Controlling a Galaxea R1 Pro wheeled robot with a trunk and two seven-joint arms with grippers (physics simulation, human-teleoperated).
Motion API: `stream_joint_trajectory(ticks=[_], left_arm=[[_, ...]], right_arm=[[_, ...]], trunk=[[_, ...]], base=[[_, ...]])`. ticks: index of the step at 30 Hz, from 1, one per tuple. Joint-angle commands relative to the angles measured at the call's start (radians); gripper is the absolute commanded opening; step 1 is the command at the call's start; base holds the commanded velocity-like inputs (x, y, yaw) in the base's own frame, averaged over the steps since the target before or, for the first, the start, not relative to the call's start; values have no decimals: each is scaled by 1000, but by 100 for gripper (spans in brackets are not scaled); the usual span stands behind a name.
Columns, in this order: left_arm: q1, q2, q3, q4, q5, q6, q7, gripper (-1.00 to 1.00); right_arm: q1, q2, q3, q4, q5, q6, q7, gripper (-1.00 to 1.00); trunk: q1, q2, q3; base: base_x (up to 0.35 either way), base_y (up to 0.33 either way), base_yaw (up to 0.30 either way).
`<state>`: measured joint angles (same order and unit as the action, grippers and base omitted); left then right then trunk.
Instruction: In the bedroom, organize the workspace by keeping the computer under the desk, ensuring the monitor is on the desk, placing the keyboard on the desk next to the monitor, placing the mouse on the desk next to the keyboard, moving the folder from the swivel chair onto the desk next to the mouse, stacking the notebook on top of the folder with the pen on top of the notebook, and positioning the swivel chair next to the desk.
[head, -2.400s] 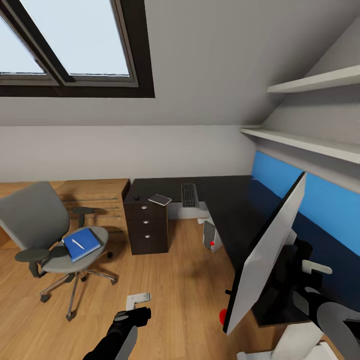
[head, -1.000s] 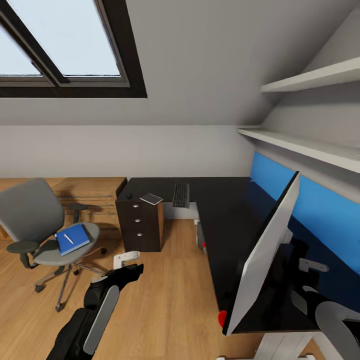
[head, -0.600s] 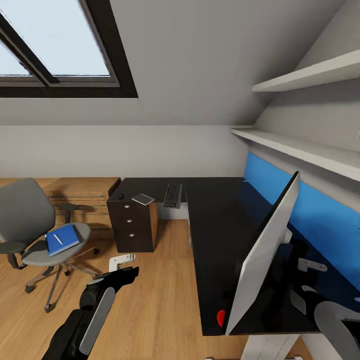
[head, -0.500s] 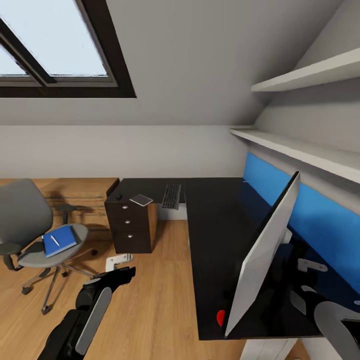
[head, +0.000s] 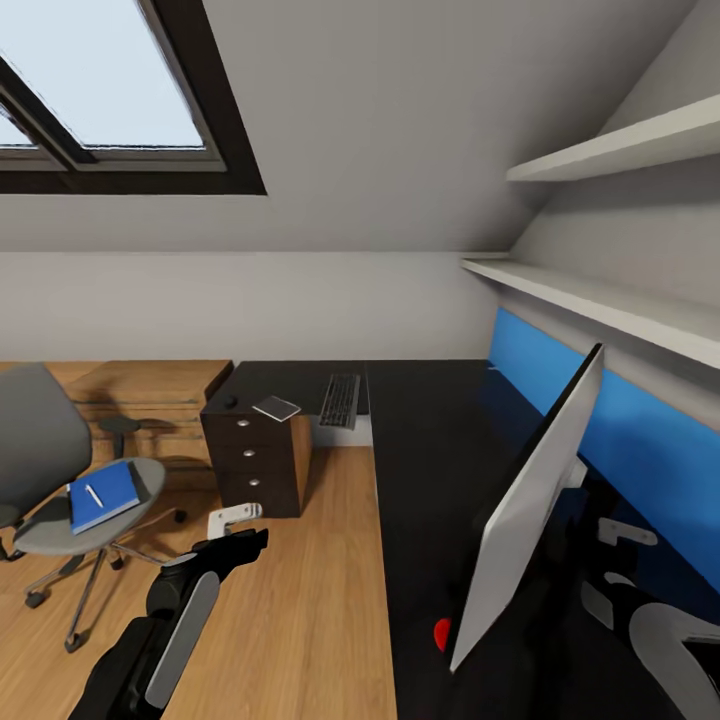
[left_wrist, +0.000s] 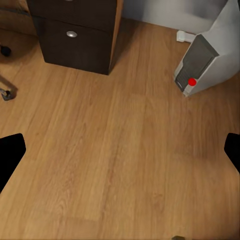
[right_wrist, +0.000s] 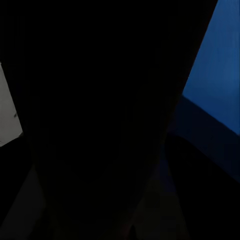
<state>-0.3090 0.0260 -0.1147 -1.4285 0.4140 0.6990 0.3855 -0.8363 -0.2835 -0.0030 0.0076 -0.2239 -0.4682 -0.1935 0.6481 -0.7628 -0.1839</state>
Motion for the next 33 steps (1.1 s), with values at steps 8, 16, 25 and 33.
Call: stream_joint_trajectory(ticks=[8, 16, 25, 33], left_arm=[[-1, 1, 4, -2, 9, 1, 10, 100], [-1, 1, 5, -2, 9, 2, 11, 100], [-1, 1, 5, -3, 9, 2, 12, 100], [-1, 1, 5, -2, 6, 1, 12, 100]], right_arm=[[0, 15, -2, 3, 4, -1, -2, -100], [0, 17, -4, 4, 6, -7, 0, -100], [0, 15, -5, 5, 6, -9, 0, -100], [0, 15, -5, 6, 6, -9, 0, -100]], trunk=[[1, 0, -2], [1, 0, -2], [1, 0, -2], [1, 0, -2]], base=[[154, 0, 0], [19, 0, 0], [0, 0, 0], [40, -135, 0]])
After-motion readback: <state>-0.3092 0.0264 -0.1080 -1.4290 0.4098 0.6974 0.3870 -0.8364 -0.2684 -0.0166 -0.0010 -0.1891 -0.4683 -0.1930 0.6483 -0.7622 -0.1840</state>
